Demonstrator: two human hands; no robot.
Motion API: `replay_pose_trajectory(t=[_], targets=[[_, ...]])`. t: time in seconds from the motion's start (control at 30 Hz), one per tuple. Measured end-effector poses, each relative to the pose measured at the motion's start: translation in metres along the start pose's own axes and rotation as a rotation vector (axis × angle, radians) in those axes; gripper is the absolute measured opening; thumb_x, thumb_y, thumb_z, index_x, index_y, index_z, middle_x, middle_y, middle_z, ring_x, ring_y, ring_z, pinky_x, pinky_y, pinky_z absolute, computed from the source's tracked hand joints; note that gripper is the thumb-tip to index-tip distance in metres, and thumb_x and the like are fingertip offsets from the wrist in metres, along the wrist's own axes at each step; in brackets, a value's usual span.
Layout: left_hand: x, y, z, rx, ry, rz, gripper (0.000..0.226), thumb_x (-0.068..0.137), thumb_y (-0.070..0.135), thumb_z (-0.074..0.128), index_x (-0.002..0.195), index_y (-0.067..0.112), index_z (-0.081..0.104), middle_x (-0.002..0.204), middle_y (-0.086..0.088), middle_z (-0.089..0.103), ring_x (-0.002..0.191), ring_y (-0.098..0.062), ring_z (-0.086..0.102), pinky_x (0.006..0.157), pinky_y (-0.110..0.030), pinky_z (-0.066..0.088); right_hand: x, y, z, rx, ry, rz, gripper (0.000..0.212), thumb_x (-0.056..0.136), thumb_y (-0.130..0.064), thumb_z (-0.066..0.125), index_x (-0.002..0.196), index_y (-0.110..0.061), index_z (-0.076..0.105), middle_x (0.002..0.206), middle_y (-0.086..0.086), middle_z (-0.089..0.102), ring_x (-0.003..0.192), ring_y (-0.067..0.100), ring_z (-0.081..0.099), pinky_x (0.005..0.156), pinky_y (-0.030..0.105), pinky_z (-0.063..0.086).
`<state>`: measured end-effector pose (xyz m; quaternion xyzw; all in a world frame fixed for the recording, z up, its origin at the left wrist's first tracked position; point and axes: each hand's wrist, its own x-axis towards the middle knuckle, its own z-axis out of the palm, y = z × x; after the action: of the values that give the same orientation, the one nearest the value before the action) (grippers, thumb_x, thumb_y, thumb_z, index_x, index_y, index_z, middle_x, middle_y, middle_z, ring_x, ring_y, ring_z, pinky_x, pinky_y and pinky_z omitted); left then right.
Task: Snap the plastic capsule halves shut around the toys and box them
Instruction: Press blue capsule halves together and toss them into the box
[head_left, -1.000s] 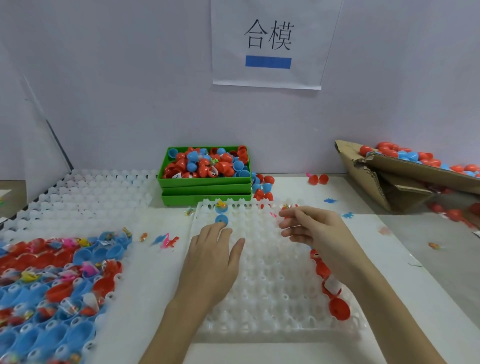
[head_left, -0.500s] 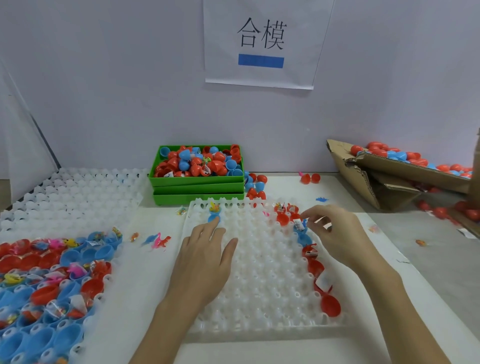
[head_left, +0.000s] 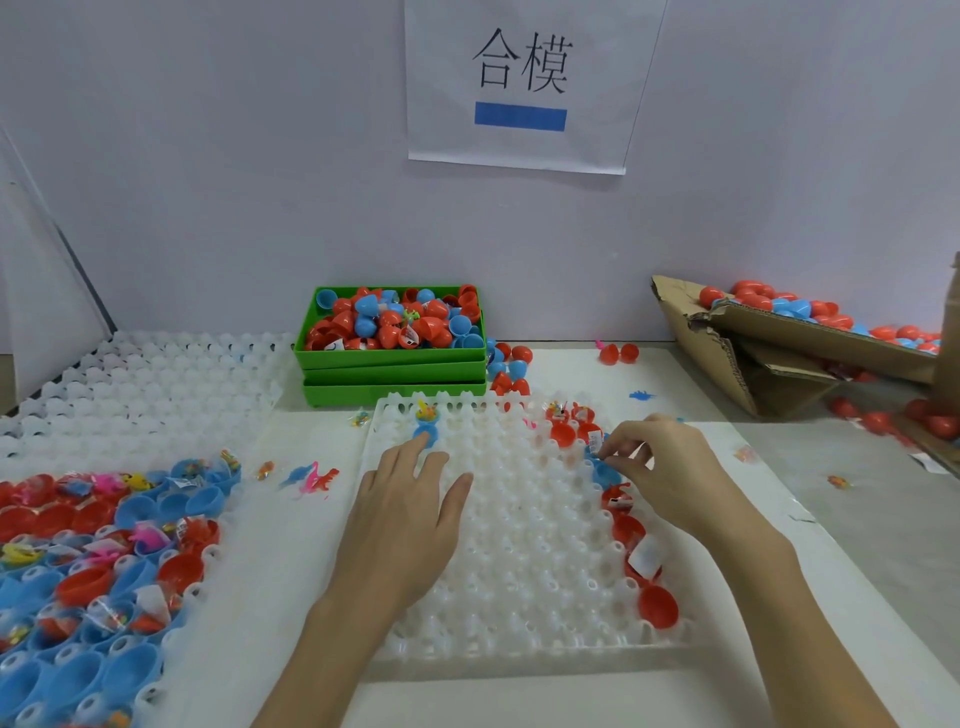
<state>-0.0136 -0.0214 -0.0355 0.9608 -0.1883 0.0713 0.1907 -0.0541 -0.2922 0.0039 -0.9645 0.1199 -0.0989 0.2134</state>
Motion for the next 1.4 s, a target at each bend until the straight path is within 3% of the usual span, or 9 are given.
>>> replay_pose_trajectory(t=[0.43, 0.57, 0.67, 0.77, 0.93, 1.03, 1.23, 1.3, 1.4], targets=[[-0.005, 0.006, -0.006, -0.056, 0.114, 0.045, 0.048, 0.108, 0.046, 0.041, 0.145, 0.02, 0.058, 0.162, 0.001, 0.04, 0.148, -0.017, 0.034, 0.118, -0.034, 0.031, 0.001, 0.002, 0.0, -0.003, 0.038, -0.069, 0.019, 0.096, -0.01, 0.069, 0.113, -0.015, 0.077, 0.099, -0.007, 0.06, 0.082, 0.008, 0.055, 0.066, 0.003, 0.037], [-0.008, 0.013, -0.011, -0.156, 0.23, 0.104, 0.03, 0.105, 0.032, 0.057, 0.127, 0.015, 0.071, 0.143, -0.002, 0.059, 0.134, -0.02, 0.052, 0.109, -0.035, 0.042, -0.001, -0.002, -0.002, 0.038, 0.073, -0.09, 0.017, 0.096, -0.01, 0.07, 0.11, -0.014, 0.077, 0.099, -0.005, 0.063, 0.077, 0.005, 0.054, 0.064, 0.005, 0.038], [-0.01, 0.017, -0.015, -0.261, 0.29, 0.155, 0.017, 0.103, 0.022, 0.062, 0.115, 0.017, 0.073, 0.121, 0.006, 0.066, 0.115, -0.012, 0.059, 0.098, -0.022, 0.043, -0.005, -0.011, -0.005, 0.087, 0.133, -0.132, 0.015, 0.094, -0.009, 0.071, 0.107, -0.013, 0.078, 0.095, -0.006, 0.062, 0.076, 0.004, 0.055, 0.063, 0.006, 0.041], [-0.011, 0.02, -0.017, -0.463, 0.263, 0.114, 0.014, 0.104, 0.021, 0.062, 0.112, 0.021, 0.073, 0.109, 0.015, 0.067, 0.101, 0.001, 0.062, 0.086, -0.009, 0.046, -0.013, -0.025, -0.006, 0.136, 0.155, -0.211, 0.014, 0.092, -0.007, 0.073, 0.104, -0.013, 0.078, 0.092, -0.007, 0.061, 0.076, 0.004, 0.056, 0.07, 0.004, 0.044], [-0.008, 0.028, -0.019, -0.927, 0.125, -0.048, 0.015, 0.105, 0.018, 0.06, 0.112, 0.02, 0.074, 0.099, 0.007, 0.078, 0.089, -0.007, 0.076, 0.08, -0.025, 0.06, -0.029, -0.055, -0.005, 0.242, 0.081, -0.33, 0.013, 0.093, -0.011, 0.072, 0.103, -0.019, 0.078, 0.093, -0.014, 0.061, 0.082, 0.007, 0.059, 0.075, 0.009, 0.048], [-0.008, 0.032, -0.022, -1.173, -0.052, -0.072, 0.021, 0.107, 0.021, 0.057, 0.116, 0.018, 0.075, 0.103, 0.002, 0.079, 0.093, -0.017, 0.077, 0.076, -0.025, 0.061, -0.041, -0.071, 0.004, 0.285, 0.037, -0.42, 0.013, 0.095, -0.013, 0.071, 0.102, -0.02, 0.079, 0.094, -0.011, 0.064, 0.085, 0.006, 0.059, 0.074, 0.013, 0.048], [-0.007, 0.026, -0.02, -1.255, -0.017, -0.185, 0.019, 0.103, 0.015, 0.062, 0.112, 0.02, 0.078, 0.1, 0.005, 0.08, 0.097, -0.017, 0.077, 0.075, -0.02, 0.059, -0.044, -0.073, 0.005, 0.371, -0.009, -0.471, 0.026, 0.099, -0.012, 0.067, 0.119, -0.027, 0.075, 0.1, -0.013, 0.069, 0.091, 0.007, 0.063, 0.074, 0.014, 0.051], [-0.006, 0.023, -0.02, -1.253, 0.013, -0.188, 0.018, 0.103, 0.012, 0.063, 0.11, 0.017, 0.079, 0.099, 0.002, 0.081, 0.097, -0.017, 0.077, 0.075, -0.02, 0.059, -0.04, -0.064, -0.004, 0.44, 0.077, -0.426, 0.028, 0.098, -0.01, 0.067, 0.118, -0.028, 0.074, 0.102, -0.013, 0.071, 0.093, 0.008, 0.066, 0.075, 0.016, 0.053], [-0.006, 0.022, -0.017, -1.195, 0.034, -0.168, 0.02, 0.103, 0.011, 0.063, 0.107, 0.02, 0.08, 0.099, 0.006, 0.081, 0.097, -0.012, 0.076, 0.075, -0.02, 0.059, -0.029, -0.047, -0.014, 0.312, 0.208, -0.289, 0.026, 0.1, -0.007, 0.063, 0.118, -0.022, 0.074, 0.114, -0.005, 0.071, 0.095, 0.006, 0.065, 0.078, 0.01, 0.051]])
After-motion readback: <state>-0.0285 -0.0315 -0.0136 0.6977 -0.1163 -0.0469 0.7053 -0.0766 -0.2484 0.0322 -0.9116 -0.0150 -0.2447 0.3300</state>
